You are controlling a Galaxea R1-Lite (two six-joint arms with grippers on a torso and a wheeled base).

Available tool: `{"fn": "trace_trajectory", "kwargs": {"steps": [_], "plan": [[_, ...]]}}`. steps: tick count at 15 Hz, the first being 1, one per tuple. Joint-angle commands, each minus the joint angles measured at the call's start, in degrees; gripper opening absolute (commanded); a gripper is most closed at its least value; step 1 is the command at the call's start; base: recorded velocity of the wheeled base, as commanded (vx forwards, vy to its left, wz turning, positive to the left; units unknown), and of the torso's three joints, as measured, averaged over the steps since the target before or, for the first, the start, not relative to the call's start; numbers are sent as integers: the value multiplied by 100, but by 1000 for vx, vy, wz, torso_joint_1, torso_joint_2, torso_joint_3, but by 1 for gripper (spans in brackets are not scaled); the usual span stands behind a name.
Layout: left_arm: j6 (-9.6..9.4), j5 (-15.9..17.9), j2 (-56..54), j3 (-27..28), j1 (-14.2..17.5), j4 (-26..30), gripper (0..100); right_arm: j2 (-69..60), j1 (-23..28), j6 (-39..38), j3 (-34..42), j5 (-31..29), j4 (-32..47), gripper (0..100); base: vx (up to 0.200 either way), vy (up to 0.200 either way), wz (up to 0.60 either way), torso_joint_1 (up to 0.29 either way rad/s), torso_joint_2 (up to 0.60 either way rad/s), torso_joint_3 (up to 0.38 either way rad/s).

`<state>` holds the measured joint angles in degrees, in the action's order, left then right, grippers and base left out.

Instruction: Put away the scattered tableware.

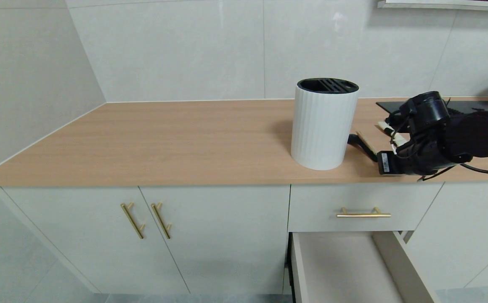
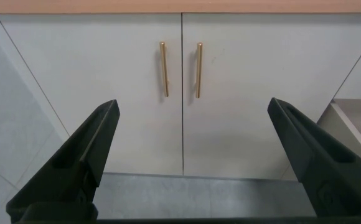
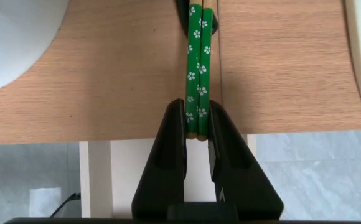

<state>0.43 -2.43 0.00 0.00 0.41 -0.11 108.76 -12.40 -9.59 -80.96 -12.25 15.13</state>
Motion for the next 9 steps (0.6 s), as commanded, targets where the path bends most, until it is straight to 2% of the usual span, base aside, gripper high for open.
{"fn": "trace_trajectory", "kwargs": {"steps": [1, 5, 9], "plan": [[1, -4, 0, 0, 2, -7, 100, -171, 1, 1, 19, -14, -1, 0, 0, 0, 0, 0, 0, 0], [1, -4, 0, 0, 2, -7, 100, -1033, -8, -333, 440, -5, -1, 0, 0, 0, 0, 0, 0, 0], [1, -4, 0, 0, 2, -7, 100, -2905, 1, -403, 1609, 337, -1, 0, 0, 0, 0, 0, 0, 0]]}}
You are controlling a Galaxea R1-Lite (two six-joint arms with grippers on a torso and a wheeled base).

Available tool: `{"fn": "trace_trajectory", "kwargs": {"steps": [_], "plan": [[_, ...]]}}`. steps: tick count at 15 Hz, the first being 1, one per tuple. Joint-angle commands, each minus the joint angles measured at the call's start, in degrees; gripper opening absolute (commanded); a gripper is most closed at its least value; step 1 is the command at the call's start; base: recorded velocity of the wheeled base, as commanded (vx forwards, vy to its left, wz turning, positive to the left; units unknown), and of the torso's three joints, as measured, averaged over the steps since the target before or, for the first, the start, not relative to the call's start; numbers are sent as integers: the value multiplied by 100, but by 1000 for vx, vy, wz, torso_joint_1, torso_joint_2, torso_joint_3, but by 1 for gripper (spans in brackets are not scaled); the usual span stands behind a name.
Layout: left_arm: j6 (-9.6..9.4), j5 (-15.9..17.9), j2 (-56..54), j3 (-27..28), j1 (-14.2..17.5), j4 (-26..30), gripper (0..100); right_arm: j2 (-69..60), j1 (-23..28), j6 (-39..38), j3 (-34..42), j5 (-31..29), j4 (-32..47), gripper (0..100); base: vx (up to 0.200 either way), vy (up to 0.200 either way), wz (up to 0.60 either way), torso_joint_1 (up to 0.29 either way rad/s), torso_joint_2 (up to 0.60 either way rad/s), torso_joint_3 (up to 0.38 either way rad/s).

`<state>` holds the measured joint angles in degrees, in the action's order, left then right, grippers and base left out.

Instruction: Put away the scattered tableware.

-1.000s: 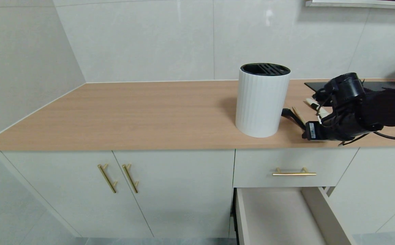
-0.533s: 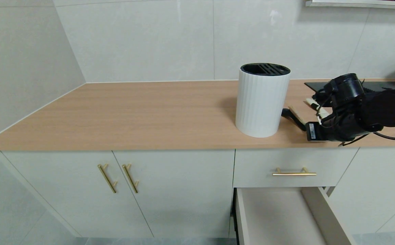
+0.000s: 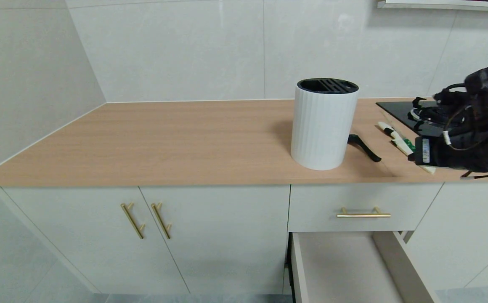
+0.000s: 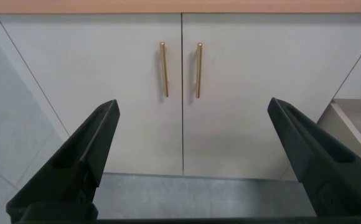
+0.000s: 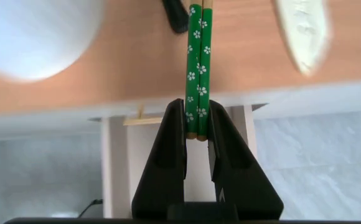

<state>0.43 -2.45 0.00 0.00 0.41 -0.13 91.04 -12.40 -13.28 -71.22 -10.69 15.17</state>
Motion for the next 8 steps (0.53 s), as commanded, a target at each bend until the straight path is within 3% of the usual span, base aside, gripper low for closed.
{"fn": "trace_trajectory", "kwargs": {"steps": [1, 5, 7, 8], "plan": [[1, -1, 0, 0, 2, -4, 100, -1756, 9, 0, 1075, 700, 4, 0, 0, 0, 0, 0, 0, 0], [1, -1, 0, 0, 2, -4, 100, -2899, 9, 203, 1576, 1816, 681, 0, 0, 0, 0, 0, 0, 0], [1, -1, 0, 0, 2, -4, 100, -3338, -61, 756, 2007, 2678, 1270, 0, 0, 0, 0, 0, 0, 0], [1, -1, 0, 0, 2, 5, 100, -3470, -61, 1081, 2191, 2721, 1428, 0, 0, 0, 0, 0, 0, 0]]}}
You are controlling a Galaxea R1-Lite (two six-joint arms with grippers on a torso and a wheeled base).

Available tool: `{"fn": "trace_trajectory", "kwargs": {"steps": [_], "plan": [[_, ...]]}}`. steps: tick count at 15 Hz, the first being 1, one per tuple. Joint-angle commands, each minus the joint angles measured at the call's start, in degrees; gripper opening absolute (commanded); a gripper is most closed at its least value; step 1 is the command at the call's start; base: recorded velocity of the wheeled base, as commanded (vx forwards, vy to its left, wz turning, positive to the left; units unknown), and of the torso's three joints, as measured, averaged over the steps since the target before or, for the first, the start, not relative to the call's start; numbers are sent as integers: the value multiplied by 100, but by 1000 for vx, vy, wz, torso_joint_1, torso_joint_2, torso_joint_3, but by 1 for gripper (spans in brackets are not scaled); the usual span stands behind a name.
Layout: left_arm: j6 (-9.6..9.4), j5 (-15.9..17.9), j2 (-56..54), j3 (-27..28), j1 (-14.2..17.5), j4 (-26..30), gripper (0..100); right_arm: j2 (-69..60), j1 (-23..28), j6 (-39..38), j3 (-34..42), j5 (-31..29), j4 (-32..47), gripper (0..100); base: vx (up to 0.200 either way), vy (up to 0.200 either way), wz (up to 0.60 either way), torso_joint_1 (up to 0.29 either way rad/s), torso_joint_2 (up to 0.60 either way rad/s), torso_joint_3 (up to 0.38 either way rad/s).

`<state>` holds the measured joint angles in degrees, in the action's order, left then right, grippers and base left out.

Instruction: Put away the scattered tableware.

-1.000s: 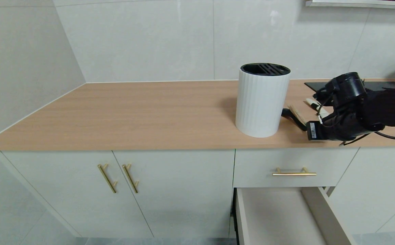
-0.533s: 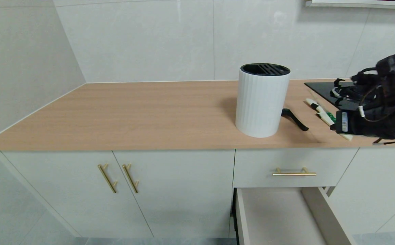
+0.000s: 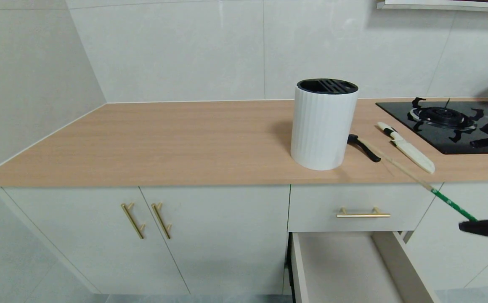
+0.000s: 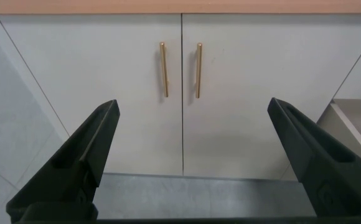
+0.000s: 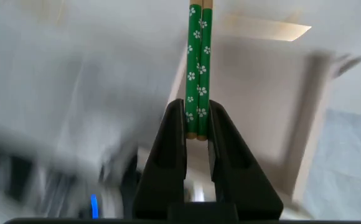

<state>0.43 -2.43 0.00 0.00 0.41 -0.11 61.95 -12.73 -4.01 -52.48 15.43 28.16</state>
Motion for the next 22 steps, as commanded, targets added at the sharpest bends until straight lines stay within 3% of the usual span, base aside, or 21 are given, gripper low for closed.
{"fn": "trace_trajectory", "kwargs": {"steps": [1, 3, 5, 13, 18, 22], "plan": [[1, -4, 0, 0, 2, 2, 100, -588, -37, 260, 396, 109, 199, 0, 0, 0, 0, 0, 0, 0], [1, -4, 0, 0, 2, 2, 100, -456, -301, 788, 739, 127, 392, 0, 0, 0, 0, 0, 0, 0], [1, -4, 0, 0, 2, -7, 100, 19, -661, 805, 941, -40, 410, 0, 0, 0, 0, 0, 0, 0], [1, -4, 0, 0, 2, -7, 100, 2049, -722, 717, 1144, 21, 568, 0, 0, 0, 0, 0, 0, 0], [1, -4, 0, 0, 2, 2, 100, 3394, -722, -232, 748, -251, 454, 0, 0, 0, 0, 0, 0, 0], [1, -4, 0, 0, 2, -7, 100, 3772, -819, -1014, 774, -251, -487, 0, 0, 0, 0, 0, 0, 0]]}}
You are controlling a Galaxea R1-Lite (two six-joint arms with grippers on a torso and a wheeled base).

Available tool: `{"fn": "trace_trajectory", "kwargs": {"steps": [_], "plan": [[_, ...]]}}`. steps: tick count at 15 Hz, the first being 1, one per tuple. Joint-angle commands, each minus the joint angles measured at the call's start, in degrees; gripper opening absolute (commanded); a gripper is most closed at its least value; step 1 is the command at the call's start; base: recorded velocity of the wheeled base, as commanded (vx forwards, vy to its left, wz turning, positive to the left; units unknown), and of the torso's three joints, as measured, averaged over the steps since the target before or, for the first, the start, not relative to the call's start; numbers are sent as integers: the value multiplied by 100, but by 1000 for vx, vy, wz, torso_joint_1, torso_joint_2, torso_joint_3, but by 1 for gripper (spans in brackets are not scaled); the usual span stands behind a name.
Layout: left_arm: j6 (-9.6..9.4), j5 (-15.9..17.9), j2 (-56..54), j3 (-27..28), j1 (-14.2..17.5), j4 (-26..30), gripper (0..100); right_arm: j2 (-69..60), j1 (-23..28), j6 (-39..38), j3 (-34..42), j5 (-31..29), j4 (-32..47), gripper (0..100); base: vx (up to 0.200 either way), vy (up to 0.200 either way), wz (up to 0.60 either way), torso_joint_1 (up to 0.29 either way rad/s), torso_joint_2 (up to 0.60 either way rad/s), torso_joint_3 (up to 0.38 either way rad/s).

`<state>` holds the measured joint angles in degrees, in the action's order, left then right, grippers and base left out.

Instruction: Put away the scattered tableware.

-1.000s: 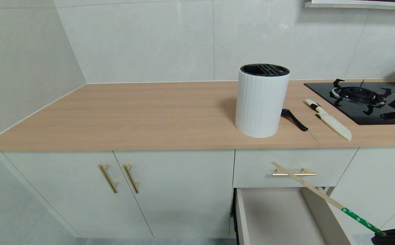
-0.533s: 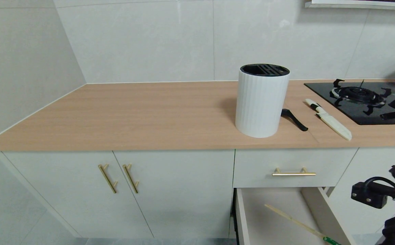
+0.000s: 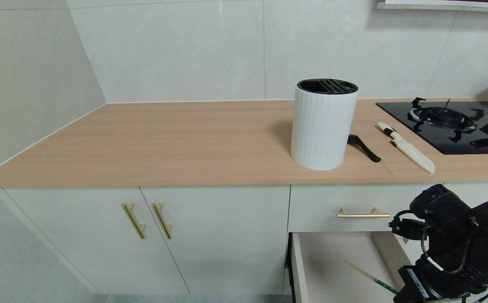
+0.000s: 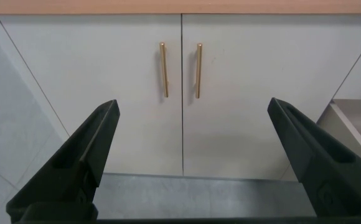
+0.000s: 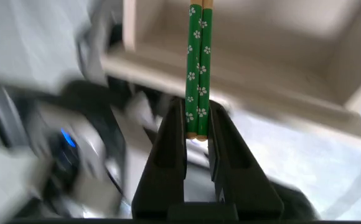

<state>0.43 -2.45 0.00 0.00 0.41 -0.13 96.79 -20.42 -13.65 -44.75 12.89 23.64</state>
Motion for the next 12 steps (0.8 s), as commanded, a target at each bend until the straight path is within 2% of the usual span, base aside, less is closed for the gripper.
{"fn": "trace_trajectory", "kwargs": {"steps": [1, 5, 7, 12], "plan": [[1, -1, 0, 0, 2, -4, 100, 340, -129, -252, 28, -14, -290, 0, 0, 0, 0, 0, 0, 0], [1, -1, 0, 0, 2, -4, 100, 472, -278, -621, 37, -383, -641, 0, 0, 0, 0, -13, 37, 20], [1, -1, 0, 0, 2, -4, 100, 481, -349, -647, 72, -541, -703, 0, 0, 0, 0, -137, 339, 207], [1, -1, 0, 0, 2, -4, 100, 481, -709, -639, 608, -1192, -1661, 0, 0, 0, 0, -166, 458, 278]]}}
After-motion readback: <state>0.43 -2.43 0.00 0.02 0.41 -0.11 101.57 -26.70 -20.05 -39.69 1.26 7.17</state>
